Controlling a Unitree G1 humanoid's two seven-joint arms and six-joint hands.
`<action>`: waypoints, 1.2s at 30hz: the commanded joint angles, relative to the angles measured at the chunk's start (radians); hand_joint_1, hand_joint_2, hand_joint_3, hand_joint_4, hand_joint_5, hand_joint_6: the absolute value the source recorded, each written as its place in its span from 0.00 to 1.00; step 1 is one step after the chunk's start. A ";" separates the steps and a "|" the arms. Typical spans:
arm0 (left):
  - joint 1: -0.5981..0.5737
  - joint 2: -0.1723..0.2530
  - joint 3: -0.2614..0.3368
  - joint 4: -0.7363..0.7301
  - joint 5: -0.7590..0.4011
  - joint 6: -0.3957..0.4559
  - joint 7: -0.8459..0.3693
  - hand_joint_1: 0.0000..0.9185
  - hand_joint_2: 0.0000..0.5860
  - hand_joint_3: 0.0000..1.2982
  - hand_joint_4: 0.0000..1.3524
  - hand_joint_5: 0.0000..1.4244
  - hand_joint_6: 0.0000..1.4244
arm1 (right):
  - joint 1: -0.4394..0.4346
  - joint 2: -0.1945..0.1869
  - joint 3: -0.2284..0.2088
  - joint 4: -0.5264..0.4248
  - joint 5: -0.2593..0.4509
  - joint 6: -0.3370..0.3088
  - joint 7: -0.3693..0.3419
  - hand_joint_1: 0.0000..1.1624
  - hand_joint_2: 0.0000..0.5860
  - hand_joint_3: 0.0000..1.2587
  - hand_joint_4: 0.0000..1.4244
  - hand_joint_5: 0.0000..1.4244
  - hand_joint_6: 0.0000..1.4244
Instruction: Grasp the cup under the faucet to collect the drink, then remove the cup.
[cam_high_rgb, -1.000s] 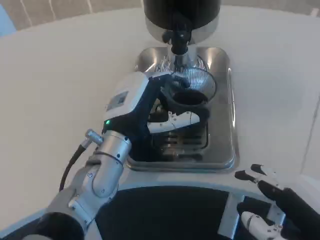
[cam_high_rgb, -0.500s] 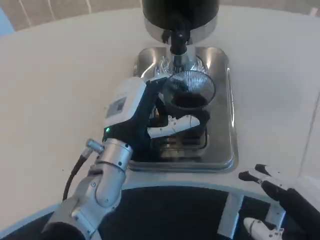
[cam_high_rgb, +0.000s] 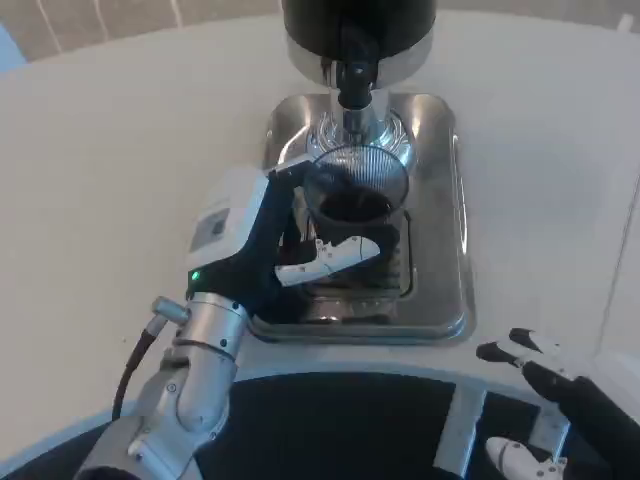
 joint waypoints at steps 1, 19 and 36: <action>0.008 0.023 0.015 -0.044 0.001 -0.038 0.018 0.55 0.19 0.77 0.81 0.88 0.23 | 0.008 0.004 0.001 -0.015 0.010 -0.011 -0.010 0.27 0.81 0.11 0.00 0.00 0.02; 0.050 0.089 0.039 -0.068 -0.029 -0.105 -0.030 0.57 0.17 0.77 0.87 0.91 0.26 | -0.011 -0.003 0.021 -0.004 0.010 0.004 -0.023 0.26 0.79 0.11 0.00 0.00 0.03; 0.081 0.149 0.111 -0.066 -0.073 -0.194 -0.111 0.56 0.16 0.77 0.87 0.92 0.27 | -0.076 -0.016 0.049 0.016 -0.007 0.010 -0.029 0.25 0.78 0.10 0.00 0.00 0.03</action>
